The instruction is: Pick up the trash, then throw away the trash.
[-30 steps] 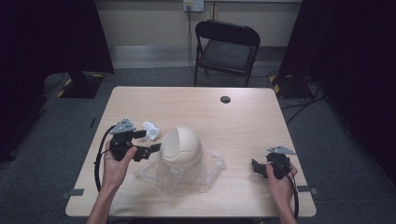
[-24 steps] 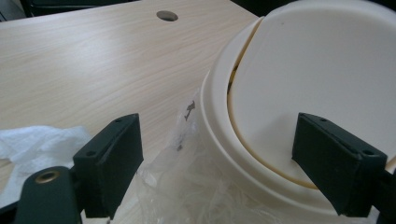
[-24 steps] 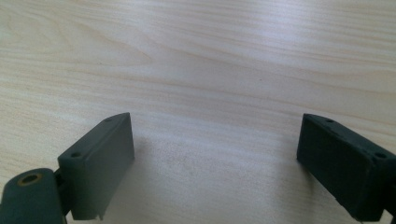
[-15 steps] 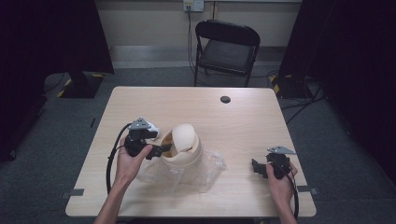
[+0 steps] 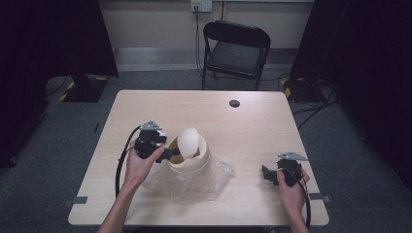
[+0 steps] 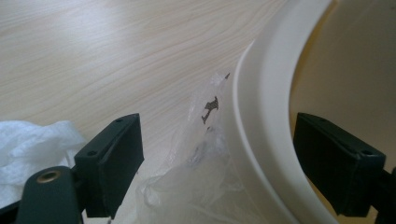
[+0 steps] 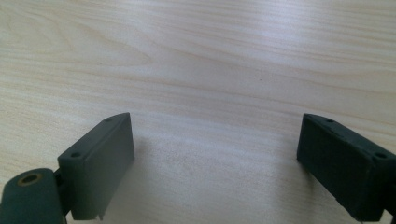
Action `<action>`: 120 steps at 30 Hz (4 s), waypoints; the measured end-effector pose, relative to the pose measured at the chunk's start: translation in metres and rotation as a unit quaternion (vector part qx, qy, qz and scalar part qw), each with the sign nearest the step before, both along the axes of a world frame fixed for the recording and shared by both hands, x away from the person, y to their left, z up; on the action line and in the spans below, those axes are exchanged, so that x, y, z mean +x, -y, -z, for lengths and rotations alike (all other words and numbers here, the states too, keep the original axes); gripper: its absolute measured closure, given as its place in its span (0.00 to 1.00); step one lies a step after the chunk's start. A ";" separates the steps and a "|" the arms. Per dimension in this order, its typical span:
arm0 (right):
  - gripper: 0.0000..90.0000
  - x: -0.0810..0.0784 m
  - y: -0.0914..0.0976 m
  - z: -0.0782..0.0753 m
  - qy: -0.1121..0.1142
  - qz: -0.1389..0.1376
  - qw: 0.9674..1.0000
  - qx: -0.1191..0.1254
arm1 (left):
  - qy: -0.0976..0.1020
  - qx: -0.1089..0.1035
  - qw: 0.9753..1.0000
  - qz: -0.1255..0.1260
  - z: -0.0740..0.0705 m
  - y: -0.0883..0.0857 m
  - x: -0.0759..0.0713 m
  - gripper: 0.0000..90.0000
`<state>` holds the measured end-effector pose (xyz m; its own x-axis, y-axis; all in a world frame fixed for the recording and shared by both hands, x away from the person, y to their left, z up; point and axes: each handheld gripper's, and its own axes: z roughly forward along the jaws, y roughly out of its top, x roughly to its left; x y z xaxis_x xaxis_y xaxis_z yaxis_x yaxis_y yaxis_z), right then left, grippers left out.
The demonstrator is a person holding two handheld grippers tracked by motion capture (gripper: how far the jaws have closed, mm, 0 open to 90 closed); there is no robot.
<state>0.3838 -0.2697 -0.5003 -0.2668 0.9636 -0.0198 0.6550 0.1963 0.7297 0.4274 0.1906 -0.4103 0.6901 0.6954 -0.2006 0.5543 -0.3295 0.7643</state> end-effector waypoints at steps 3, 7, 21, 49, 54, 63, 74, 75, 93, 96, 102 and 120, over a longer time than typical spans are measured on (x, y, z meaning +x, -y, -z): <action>0.11 0.000 0.000 0.000 0.000 0.000 1.000 0.000 | -0.003 0.004 1.000 0.000 0.002 0.004 0.003 0.18; 0.11 0.000 0.000 0.000 0.000 0.000 1.000 0.000 | -0.007 -0.008 1.000 -0.003 0.002 0.005 0.003 0.19; 0.11 0.000 0.000 0.000 0.000 0.000 1.000 0.001 | 0.045 -0.075 0.995 -0.052 -0.021 -0.058 -0.002 0.19; 0.11 0.000 0.000 0.000 0.000 0.000 1.000 0.000 | -0.024 0.090 0.994 -0.065 0.049 -0.053 0.074 0.25; 0.11 0.000 0.000 0.000 0.001 0.001 1.000 0.000 | -0.030 0.101 0.992 -0.064 0.056 -0.051 0.080 0.25; 0.11 -0.001 0.000 0.000 0.001 0.001 1.000 -0.001 | -0.039 0.117 0.991 -0.061 0.072 -0.048 0.083 0.42; 0.11 -0.001 0.000 0.000 0.001 0.001 1.000 -0.001 | -0.034 0.099 0.993 -0.062 0.072 -0.052 0.080 0.88; 0.11 -0.001 0.000 0.000 0.001 0.001 1.000 -0.001 | -0.033 0.093 0.993 -0.065 0.072 -0.053 0.079 0.88; 0.11 -0.001 0.000 0.000 0.001 0.002 1.000 0.000 | -0.005 0.020 0.998 -0.065 0.047 -0.061 0.057 0.89; 0.11 -0.001 0.000 0.000 0.001 0.001 1.000 -0.001 | 0.010 0.036 0.998 -0.056 0.039 -0.057 0.050 0.89; 0.11 -0.001 0.000 0.000 0.001 0.001 1.000 -0.001 | 0.034 0.043 0.998 -0.044 0.026 -0.052 0.040 0.89; 0.11 -0.001 0.000 0.000 0.001 0.001 1.000 -0.001 | 0.076 -0.004 0.997 -0.030 -0.002 -0.054 -0.002 0.89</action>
